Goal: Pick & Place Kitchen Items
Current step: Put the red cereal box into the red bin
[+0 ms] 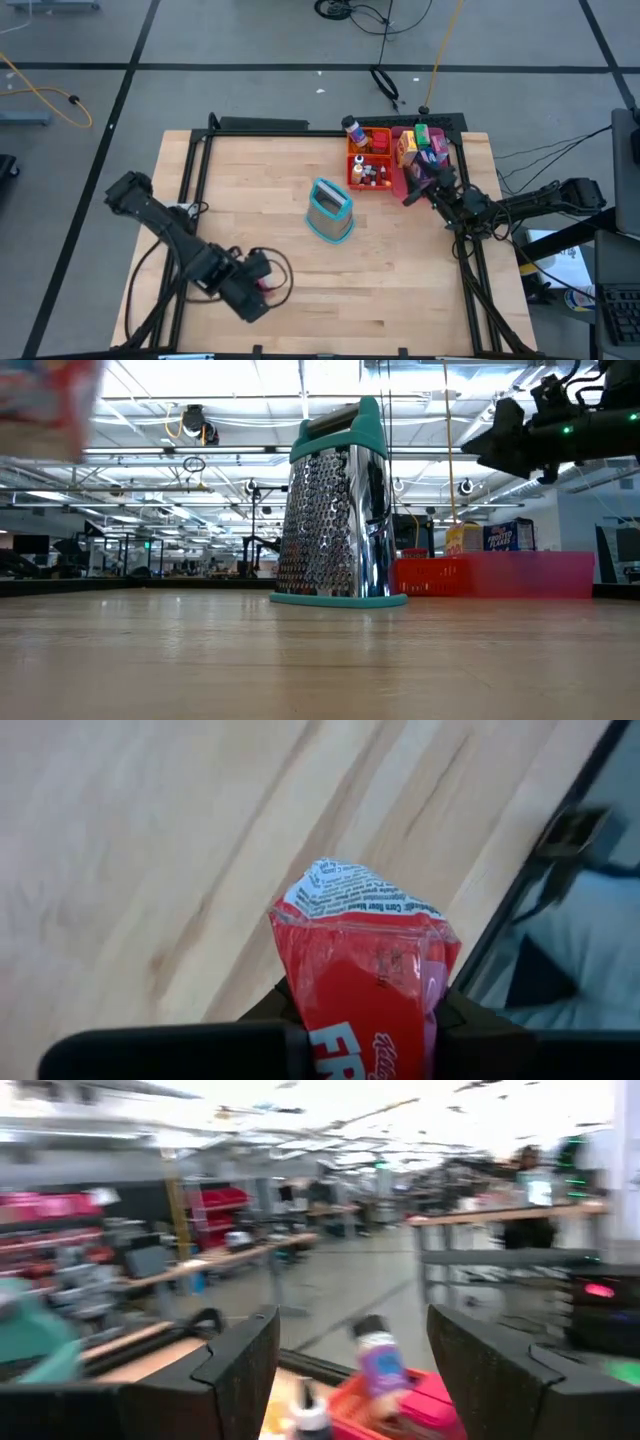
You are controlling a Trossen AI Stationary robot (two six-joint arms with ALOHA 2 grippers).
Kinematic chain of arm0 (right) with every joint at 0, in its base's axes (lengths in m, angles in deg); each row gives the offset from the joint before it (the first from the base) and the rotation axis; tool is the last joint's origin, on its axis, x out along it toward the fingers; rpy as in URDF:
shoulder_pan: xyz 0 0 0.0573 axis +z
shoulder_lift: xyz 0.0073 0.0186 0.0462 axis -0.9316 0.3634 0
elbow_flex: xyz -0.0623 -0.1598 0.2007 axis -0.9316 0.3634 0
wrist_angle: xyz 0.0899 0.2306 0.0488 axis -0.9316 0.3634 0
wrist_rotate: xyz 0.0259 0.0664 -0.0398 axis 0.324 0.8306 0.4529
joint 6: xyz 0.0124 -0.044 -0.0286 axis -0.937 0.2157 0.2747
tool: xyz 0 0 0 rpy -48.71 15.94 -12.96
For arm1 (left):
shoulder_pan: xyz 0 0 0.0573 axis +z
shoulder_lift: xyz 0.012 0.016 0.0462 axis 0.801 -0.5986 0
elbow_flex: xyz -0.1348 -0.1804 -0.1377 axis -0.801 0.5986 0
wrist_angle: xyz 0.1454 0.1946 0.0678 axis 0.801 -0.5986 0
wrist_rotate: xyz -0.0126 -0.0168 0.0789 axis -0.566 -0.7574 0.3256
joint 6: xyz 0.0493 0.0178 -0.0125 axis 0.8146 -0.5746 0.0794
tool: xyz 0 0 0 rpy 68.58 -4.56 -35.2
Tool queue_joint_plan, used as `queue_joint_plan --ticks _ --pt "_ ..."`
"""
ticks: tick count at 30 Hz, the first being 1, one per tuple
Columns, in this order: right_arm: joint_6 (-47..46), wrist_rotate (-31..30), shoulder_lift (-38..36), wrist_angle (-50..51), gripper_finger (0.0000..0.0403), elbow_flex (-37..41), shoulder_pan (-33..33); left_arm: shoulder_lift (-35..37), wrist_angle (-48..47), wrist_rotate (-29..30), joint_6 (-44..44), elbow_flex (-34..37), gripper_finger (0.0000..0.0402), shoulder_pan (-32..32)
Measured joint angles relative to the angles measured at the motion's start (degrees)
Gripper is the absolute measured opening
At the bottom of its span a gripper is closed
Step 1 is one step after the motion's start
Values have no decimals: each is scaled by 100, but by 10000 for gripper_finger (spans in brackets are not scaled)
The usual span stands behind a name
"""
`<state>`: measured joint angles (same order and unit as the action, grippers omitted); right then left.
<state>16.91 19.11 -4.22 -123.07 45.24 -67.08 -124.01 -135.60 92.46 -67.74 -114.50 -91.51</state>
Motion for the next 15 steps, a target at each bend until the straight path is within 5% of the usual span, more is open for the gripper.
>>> queue_joint_plan --ticks 7,15 --pt "-429 2102 0 273 247 -292 1 0 1308 489 1205 -343 60 525" --pt "-1665 4799 133 2756 247 -1584 13 0 2669 488 2970 -363 61 1018"
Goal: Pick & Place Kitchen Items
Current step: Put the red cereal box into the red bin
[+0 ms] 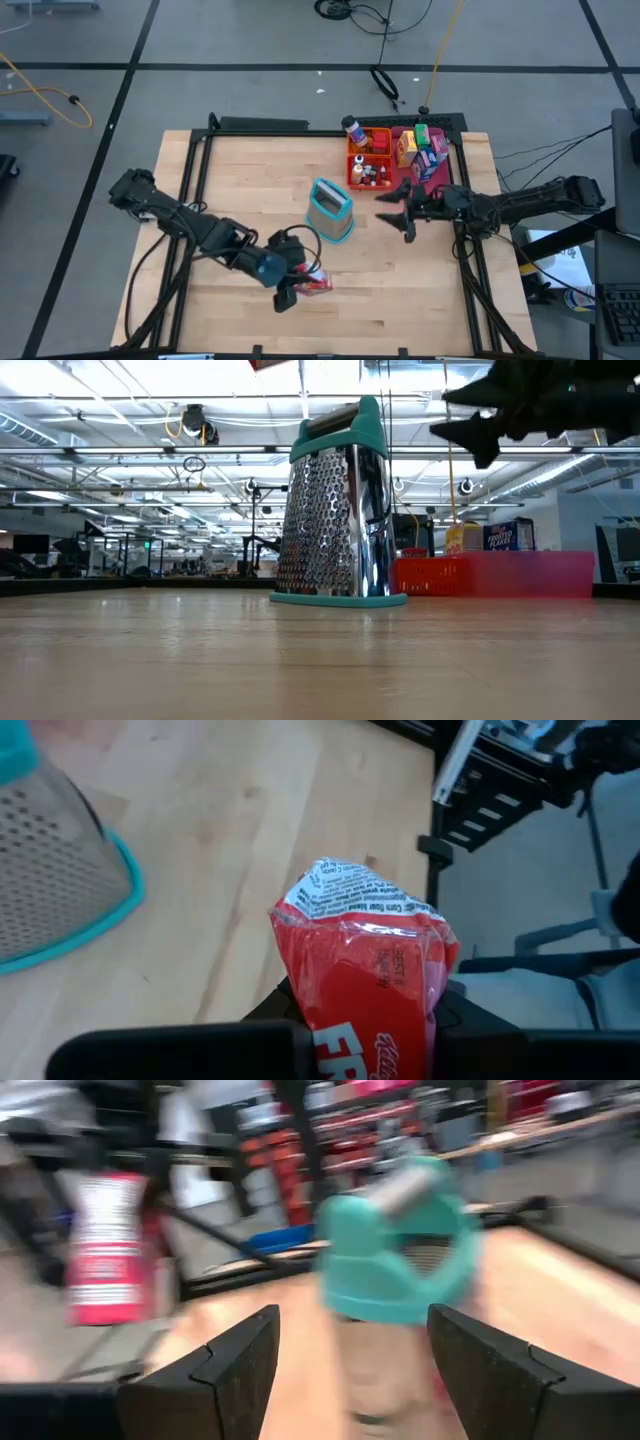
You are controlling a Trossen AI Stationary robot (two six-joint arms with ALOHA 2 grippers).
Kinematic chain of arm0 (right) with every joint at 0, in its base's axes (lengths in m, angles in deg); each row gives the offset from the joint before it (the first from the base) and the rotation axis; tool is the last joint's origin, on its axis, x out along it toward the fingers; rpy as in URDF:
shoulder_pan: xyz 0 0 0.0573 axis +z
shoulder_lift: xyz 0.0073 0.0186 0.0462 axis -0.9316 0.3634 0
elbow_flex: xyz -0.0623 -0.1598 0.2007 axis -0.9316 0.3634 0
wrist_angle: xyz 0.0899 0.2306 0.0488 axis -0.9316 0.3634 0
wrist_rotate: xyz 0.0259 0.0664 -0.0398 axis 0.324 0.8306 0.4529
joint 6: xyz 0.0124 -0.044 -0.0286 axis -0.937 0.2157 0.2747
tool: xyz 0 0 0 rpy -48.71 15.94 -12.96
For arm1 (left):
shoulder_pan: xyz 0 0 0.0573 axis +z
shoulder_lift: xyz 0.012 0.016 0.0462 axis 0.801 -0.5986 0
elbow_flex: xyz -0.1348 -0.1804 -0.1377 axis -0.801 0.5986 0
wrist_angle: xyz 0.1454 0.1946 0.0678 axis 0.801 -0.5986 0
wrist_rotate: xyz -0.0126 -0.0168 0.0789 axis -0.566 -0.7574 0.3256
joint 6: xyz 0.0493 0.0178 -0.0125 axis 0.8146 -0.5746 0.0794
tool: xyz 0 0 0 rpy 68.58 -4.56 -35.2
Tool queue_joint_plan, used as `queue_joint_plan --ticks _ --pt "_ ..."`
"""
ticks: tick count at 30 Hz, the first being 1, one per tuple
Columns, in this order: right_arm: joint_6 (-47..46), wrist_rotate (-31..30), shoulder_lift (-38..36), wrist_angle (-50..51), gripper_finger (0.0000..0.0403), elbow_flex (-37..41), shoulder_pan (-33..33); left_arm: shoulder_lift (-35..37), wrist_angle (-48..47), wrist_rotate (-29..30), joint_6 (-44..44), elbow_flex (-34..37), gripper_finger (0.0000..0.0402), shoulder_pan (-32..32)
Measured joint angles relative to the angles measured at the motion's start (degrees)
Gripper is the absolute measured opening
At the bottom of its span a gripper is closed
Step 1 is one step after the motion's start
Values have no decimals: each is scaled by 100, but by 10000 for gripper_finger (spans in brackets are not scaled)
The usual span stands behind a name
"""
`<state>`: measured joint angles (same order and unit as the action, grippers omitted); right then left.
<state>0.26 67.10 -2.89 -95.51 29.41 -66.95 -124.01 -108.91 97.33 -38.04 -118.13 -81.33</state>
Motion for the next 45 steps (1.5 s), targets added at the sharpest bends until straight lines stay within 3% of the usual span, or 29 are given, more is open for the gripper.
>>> queue_joint_plan --ticks 2,13,19,25,31,35,45 --pt "-106 372 102 187 247 -198 108 0 -41 1 24 0 61 95" --pt "52 404 806 -222 247 -558 600 -341 178 -11 457 2 61 473" --pt "-8 839 1122 -227 247 -739 709 -463 719 -64 807 2 61 696" --pt "-9 975 1376 -247 247 -949 794 -466 653 -57 971 -101 61 875" --pt "-13 1005 1705 -238 247 -1181 857 -942 212 0 1371 -872 61 1031" --pt "-191 1421 1883 -236 247 -1350 899 -1413 -683 172 1547 -1625 61 1118" --pt "56 1359 1987 -206 247 -1400 1126 -2071 -1043 137 1768 -2659 61 1292"
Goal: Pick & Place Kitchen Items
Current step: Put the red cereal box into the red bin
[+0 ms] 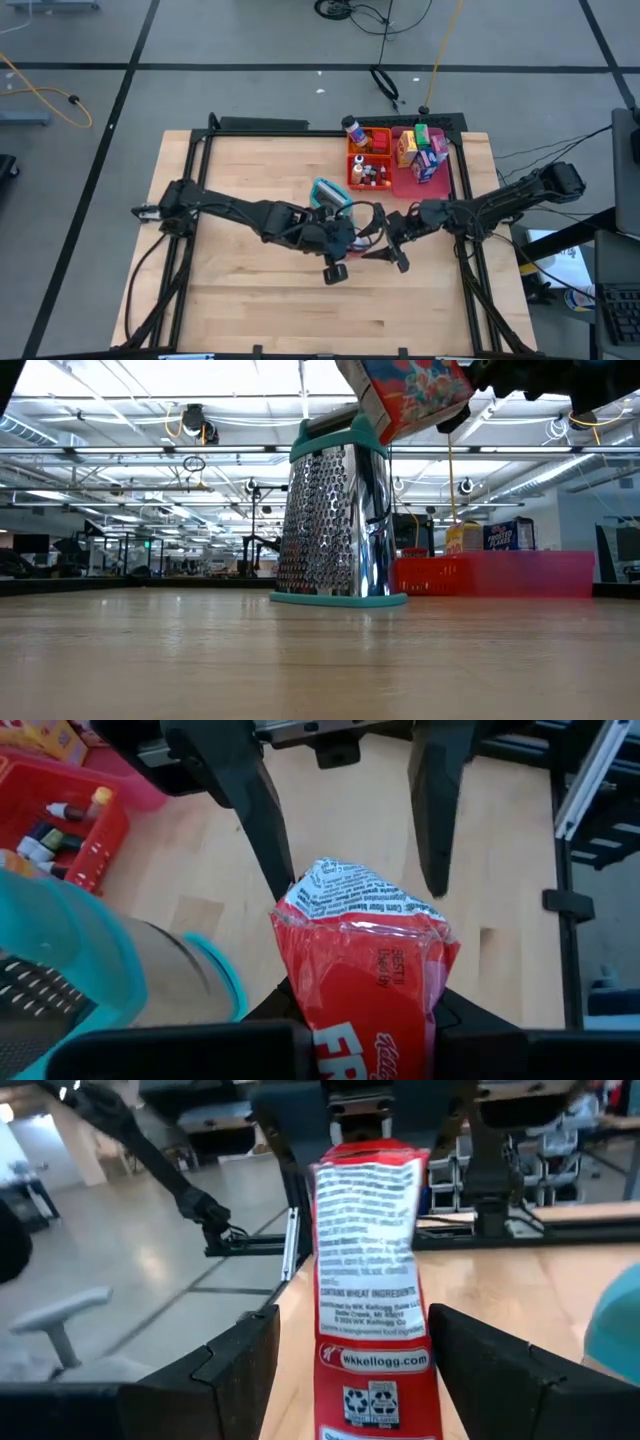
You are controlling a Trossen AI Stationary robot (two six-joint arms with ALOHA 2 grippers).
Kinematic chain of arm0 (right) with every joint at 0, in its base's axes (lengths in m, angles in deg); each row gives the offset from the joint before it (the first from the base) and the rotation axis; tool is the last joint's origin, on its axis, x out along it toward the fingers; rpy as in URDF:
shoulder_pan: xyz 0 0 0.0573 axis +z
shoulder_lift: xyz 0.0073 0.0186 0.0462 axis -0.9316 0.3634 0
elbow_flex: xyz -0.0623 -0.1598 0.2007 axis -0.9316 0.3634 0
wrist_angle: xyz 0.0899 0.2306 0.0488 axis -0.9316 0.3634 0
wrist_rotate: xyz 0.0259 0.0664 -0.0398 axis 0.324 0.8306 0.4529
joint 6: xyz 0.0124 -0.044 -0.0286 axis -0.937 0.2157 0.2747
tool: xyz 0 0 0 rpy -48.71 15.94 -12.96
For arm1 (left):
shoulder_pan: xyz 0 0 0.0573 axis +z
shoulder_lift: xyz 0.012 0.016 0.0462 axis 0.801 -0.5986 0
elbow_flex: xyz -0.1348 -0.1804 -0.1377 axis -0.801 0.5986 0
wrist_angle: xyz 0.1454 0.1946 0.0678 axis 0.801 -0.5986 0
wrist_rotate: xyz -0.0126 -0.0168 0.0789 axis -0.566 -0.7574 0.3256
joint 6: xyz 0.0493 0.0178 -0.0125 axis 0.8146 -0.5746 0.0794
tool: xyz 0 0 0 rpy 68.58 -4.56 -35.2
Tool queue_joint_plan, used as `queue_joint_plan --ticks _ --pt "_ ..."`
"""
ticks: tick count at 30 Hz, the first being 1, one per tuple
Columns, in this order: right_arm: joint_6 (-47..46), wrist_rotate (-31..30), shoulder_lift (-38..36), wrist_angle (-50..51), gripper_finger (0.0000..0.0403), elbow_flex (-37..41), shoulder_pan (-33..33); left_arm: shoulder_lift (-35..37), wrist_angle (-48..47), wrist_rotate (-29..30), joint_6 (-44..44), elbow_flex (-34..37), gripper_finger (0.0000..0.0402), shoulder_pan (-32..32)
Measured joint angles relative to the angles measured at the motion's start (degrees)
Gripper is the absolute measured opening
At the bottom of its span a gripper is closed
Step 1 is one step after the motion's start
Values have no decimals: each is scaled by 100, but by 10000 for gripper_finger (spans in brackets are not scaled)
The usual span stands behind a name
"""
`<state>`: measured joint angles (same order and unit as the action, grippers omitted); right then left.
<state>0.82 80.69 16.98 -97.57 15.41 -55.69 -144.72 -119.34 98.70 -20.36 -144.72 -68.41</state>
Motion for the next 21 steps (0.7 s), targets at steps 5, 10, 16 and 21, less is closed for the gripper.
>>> queue_joint_plan --ticks 5,10,16,21 --pt "475 -193 -4 26 247 0 109 -5 39 -66 0 -27 61 63" --pt "588 -283 -2 28 247 0 111 -5 77 -33 0 -27 61 79" --pt "602 -276 -4 25 247 0 115 -5 413 -1 13 -27 62 88" --pt "626 -265 50 52 247 2 111 -3 574 -61 340 -27 62 83"
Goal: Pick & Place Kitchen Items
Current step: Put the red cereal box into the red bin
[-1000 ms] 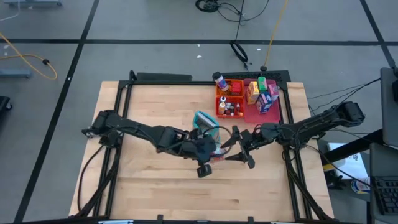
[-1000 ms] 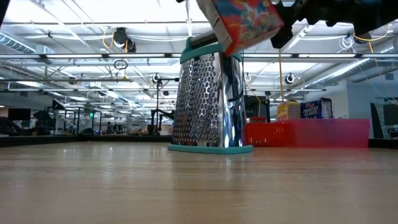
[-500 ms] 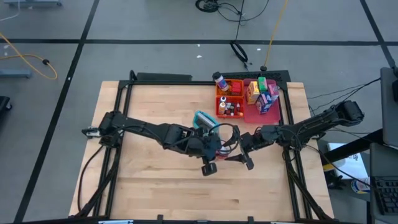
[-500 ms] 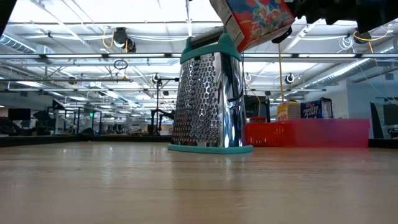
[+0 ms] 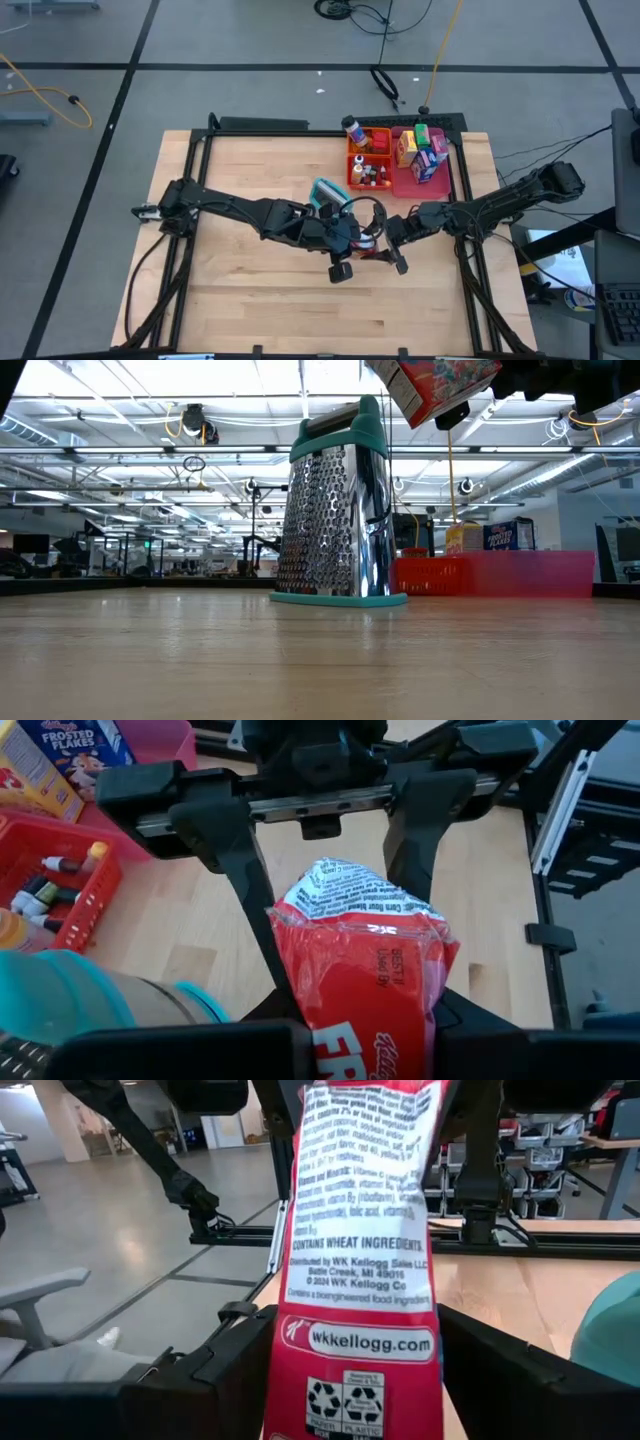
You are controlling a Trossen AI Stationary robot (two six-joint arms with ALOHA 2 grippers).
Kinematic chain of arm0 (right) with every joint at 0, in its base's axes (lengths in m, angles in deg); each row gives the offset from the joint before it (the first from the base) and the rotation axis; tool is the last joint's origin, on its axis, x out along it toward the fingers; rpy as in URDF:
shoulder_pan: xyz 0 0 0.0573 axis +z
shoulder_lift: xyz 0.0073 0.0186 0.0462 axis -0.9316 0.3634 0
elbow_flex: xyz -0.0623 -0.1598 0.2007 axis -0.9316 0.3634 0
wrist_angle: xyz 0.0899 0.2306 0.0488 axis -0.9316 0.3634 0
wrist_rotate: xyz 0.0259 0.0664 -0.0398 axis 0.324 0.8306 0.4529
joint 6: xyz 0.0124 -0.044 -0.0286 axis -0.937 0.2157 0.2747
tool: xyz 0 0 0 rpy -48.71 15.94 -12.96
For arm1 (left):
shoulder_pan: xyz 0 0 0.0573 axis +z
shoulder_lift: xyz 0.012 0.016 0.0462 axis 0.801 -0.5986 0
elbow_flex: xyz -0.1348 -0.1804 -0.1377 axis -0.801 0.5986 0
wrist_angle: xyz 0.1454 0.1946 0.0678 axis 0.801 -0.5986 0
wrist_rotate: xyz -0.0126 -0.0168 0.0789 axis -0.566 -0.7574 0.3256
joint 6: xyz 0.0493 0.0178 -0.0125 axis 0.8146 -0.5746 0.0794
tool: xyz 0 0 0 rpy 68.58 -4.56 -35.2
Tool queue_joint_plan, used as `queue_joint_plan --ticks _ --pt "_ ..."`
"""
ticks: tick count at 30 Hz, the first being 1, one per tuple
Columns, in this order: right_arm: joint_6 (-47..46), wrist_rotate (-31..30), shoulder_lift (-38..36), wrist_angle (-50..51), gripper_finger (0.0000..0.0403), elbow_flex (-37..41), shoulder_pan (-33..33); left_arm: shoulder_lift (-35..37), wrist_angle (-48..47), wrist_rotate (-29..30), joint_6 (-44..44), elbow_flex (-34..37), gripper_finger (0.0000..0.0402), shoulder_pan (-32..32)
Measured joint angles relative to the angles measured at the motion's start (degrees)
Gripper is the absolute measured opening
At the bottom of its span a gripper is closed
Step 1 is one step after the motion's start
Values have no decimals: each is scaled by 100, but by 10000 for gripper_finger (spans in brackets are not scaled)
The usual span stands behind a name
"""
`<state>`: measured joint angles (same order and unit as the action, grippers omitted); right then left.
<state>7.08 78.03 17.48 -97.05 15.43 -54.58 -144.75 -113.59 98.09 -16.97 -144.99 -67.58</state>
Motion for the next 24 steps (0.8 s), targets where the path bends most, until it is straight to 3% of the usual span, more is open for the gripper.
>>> queue_joint_plan --ticks 4,10,24 --pt "15 -5 0 47 229 -73 0 3 29 0 -20 0 62 -2" --pt "89 -21 -4 111 164 -105 0 8 3 29 65 0 63 -41" --pt "176 -35 -91 184 162 -107 -4 13 -30 -22 128 -2 63 -41"
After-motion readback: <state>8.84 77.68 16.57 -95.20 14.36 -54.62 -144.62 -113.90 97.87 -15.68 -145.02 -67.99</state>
